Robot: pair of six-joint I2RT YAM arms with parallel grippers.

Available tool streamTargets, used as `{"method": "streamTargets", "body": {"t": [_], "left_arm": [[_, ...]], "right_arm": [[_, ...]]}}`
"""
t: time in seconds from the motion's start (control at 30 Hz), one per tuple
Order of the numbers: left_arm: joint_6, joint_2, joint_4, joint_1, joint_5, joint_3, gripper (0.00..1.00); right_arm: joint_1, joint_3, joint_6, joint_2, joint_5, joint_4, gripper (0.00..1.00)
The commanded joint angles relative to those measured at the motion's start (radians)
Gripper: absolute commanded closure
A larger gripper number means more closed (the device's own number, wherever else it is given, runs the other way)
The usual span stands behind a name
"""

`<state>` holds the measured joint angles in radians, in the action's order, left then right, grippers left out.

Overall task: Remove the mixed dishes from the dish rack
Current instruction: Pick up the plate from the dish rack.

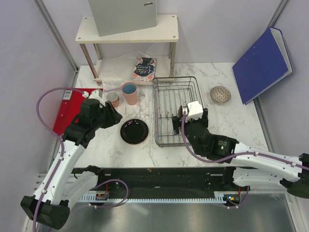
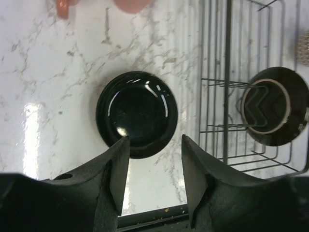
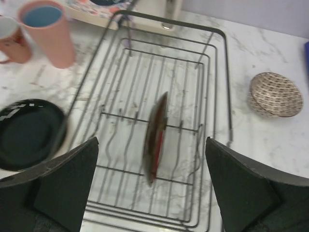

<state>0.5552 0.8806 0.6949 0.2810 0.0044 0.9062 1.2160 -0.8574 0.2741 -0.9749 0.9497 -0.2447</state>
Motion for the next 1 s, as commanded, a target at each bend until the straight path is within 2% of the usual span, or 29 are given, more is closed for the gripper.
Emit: {"method": "streamTargets", "body": {"t": [0.0, 0.07, 0.2, 0.33, 0.5, 0.87, 0.97], "left_arm": [[-0.04, -0.035, -0.048, 0.0, 0.095, 0.025, 0.47], [-0.038, -0.035, -0.051, 0.0, 0.118, 0.016, 0.48], [-0.035, -0.037, -0.063, 0.0, 0.147, -0.015, 0.48], [-0.035, -0.045, -0.067, 0.003, 0.183, -0.046, 0.48], [-0.043, -0.066, -0.071, 0.001, 0.189, -0.062, 0.48], [-0.032, -0.042, -0.089, 0.001, 0.216, -0.081, 0.48], [-0.031, -0.04, -0.09, 0.001, 0.217, -0.087, 0.48]], "right_arm": [[-0.153, -0.008, -0.073, -0.021, -0.07, -0.056, 0.03], [-0.257, -0.017, -0.07, -0.047, -0.176, -0.059, 0.07], [-0.38, -0.06, -0.061, -0.117, -0.363, -0.054, 0.14], [-0.388, -0.083, -0.073, -0.188, -0.471, -0.021, 0.17], [-0.388, -0.066, -0.055, -0.199, -0.563, 0.044, 0.18], [-0.423, -0.032, -0.033, -0.304, -0.628, 0.071, 0.21], [-0.443, -0.016, -0.033, -0.318, -0.644, 0.081, 0.26]]}}
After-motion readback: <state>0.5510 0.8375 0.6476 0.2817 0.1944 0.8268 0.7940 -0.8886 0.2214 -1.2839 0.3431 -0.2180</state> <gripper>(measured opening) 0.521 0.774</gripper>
